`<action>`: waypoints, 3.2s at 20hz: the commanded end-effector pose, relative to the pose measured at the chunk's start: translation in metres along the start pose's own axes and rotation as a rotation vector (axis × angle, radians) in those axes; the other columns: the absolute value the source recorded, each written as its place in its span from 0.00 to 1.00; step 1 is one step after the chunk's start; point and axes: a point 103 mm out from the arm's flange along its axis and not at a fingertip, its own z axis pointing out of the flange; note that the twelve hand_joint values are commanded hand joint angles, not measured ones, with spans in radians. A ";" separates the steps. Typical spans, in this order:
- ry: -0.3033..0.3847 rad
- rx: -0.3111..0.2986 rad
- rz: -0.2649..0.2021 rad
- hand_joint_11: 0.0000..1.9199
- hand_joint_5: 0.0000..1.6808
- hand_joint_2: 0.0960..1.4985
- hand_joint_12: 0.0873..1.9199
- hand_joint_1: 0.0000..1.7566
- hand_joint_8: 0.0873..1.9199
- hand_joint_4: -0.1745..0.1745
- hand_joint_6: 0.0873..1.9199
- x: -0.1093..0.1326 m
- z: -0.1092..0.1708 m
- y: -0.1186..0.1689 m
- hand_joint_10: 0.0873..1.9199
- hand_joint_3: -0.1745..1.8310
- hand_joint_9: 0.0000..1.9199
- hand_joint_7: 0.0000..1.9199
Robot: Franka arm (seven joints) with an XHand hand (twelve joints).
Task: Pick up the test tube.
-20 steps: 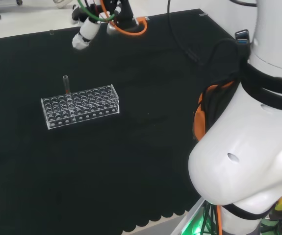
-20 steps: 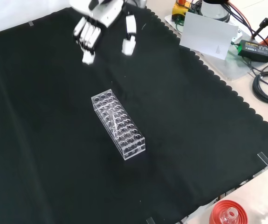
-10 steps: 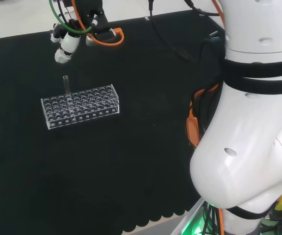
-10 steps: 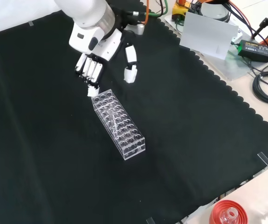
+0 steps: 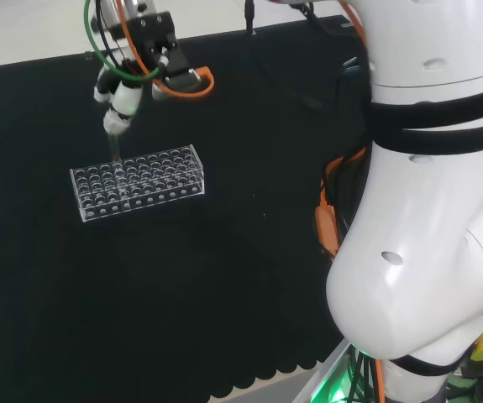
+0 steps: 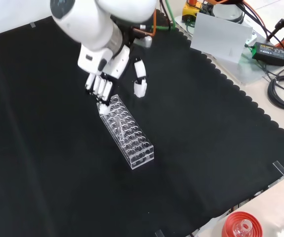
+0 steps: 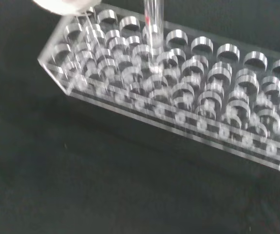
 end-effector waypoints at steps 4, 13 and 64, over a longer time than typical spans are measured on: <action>-0.018 0.088 0.024 0.01 0.16 0.48 0.80 0.44 0.43 0.31 0.08 -0.018 0.036 0.025 0.49 0.27 0.16 0.15; 0.043 0.040 0.029 0.04 0.17 0.47 0.79 0.47 0.43 0.29 0.11 -0.021 0.033 0.037 0.47 0.28 0.20 0.20; -0.018 -0.138 0.044 0.52 0.89 0.35 0.59 0.71 0.14 0.00 0.08 0.023 0.009 0.086 0.18 0.42 0.85 0.94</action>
